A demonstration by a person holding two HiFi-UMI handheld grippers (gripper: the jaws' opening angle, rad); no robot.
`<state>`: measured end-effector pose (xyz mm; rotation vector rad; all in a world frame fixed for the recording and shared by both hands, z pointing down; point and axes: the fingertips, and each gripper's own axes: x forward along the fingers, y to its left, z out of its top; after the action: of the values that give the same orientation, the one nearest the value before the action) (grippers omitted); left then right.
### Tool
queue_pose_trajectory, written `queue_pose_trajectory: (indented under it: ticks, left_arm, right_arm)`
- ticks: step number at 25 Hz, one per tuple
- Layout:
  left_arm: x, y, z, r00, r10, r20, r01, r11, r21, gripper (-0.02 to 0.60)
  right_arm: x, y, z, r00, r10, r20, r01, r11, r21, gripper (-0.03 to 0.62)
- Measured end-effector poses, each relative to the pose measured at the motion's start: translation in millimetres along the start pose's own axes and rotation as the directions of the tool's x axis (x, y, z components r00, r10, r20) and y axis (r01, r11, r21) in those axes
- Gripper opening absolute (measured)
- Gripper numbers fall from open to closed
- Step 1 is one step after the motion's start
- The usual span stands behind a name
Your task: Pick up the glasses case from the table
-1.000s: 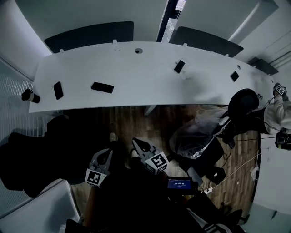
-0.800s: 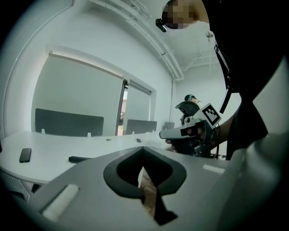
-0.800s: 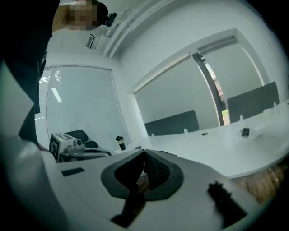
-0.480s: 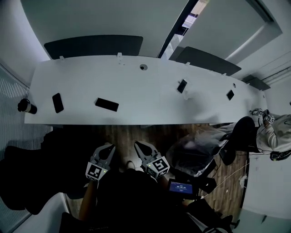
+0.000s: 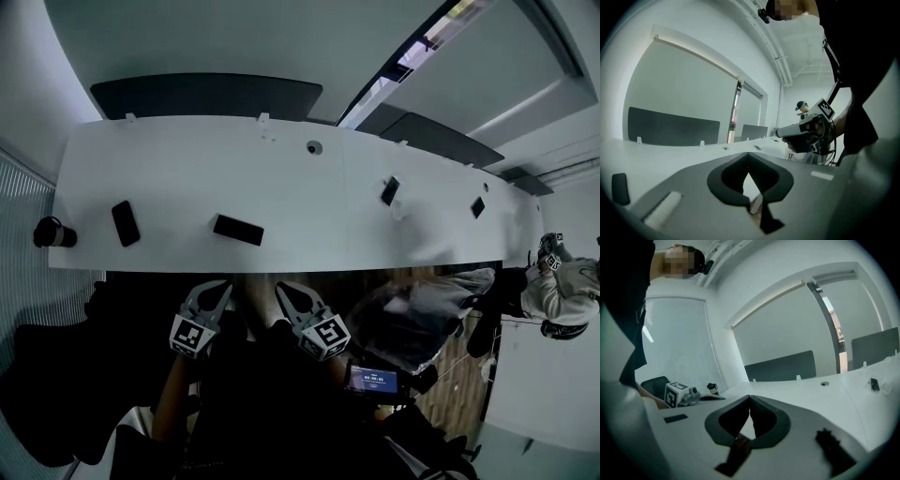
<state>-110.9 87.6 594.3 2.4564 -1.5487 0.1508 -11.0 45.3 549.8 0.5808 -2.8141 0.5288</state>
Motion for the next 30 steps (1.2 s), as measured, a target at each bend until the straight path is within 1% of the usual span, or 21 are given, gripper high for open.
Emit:
queue_pose_trajectory:
  ticks: [2,5,7,9,11,13,15,17,19,22,24,26,27,28,30]
  left_arm:
    - [7.9,13.5,3.0,0.999,-0.018,-0.036,0.018,1.000,0.007,0.006]
    - [22.6,28.0,5.2,0.996,-0.040,-0.074,0.045,0.997,0.066,0.006]
    - [34.5,35.3,1.6,0.994,-0.041,-0.103,0.052,0.993,0.103,0.006]
    - [50.0,42.3,-1.1,0.989,-0.031,-0.143,0.049,0.991,0.121,0.007]
    - [66.3,47.3,-8.8,0.980,-0.019,-0.201,0.052,0.985,0.162,0.007]
    - [78.2,48.0,-25.1,0.962,-0.009,-0.274,0.069,0.976,0.208,0.008]
    - [88.1,48.5,-38.9,0.936,-0.002,-0.352,0.090,0.968,0.233,0.008]
    - [100.5,53.7,-48.2,0.911,0.010,-0.412,0.109,0.959,0.263,0.008]
    - [113.2,62.0,-58.2,0.884,0.026,-0.466,0.135,0.942,0.308,0.008]
    - [121.1,69.2,-80.9,0.826,0.025,-0.563,0.220,0.906,0.362,0.025]
    - [126.4,73.4,-98.0,0.790,0.013,-0.613,0.277,0.884,0.376,0.043]
    - [133.8,79.1,-114.3,0.759,-0.002,-0.651,0.329,0.864,0.381,0.067]
    - [137.2,82.4,-122.5,0.741,-0.009,-0.671,0.360,0.849,0.386,0.088]
    - [140.2,85.5,-130.8,0.721,-0.015,-0.693,0.397,0.828,0.395,0.117]
    - [145.4,92.0,-147.8,0.679,-0.016,-0.734,0.475,0.772,0.422,0.179]
  right_arm:
    - [10.1,-1.8,7.4,1.000,0.001,0.011,-0.002,1.000,0.017,0.008]
    - [17.1,-11.6,11.0,1.000,0.006,0.004,-0.006,0.999,0.042,0.008]
    - [23.0,-25.0,13.7,1.000,0.004,-0.006,-0.004,0.999,0.034,0.008]
    - [30.4,-44.1,16.7,1.000,-0.002,-0.006,0.003,0.999,0.049,0.008]
    - [37.0,-66.1,20.9,1.000,-0.004,0.005,0.004,0.997,0.071,0.008]
    - [40.4,-85.2,26.7,1.000,0.006,0.019,-0.007,0.997,0.075,0.008]
    - [43.3,-104.4,28.1,0.999,0.019,0.030,-0.022,0.994,0.104,0.008]
    - [49.1,-126.5,30.1,0.999,0.031,0.033,-0.035,0.992,0.120,0.008]
    - [54.2,-149.5,34.3,0.999,0.031,0.037,-0.036,0.991,0.129,0.008]
    - [50.6,-177.8,31.8,1.000,-0.011,0.028,0.007,0.988,0.157,0.008]
    - [45.3,-193.3,28.2,0.999,-0.048,0.016,0.045,0.987,0.155,0.008]
    - [42.5,-205.4,29.0,0.996,-0.090,0.013,0.087,0.984,0.154,0.008]
    - [41.8,-209.4,31.3,0.993,-0.113,0.017,0.109,0.981,0.163,0.008]
    - [41.2,-211.6,33.5,0.991,-0.134,0.020,0.129,0.977,0.172,0.008]
    - [40.0,-211.4,35.7,0.986,-0.168,0.014,0.164,0.972,0.171,0.008]
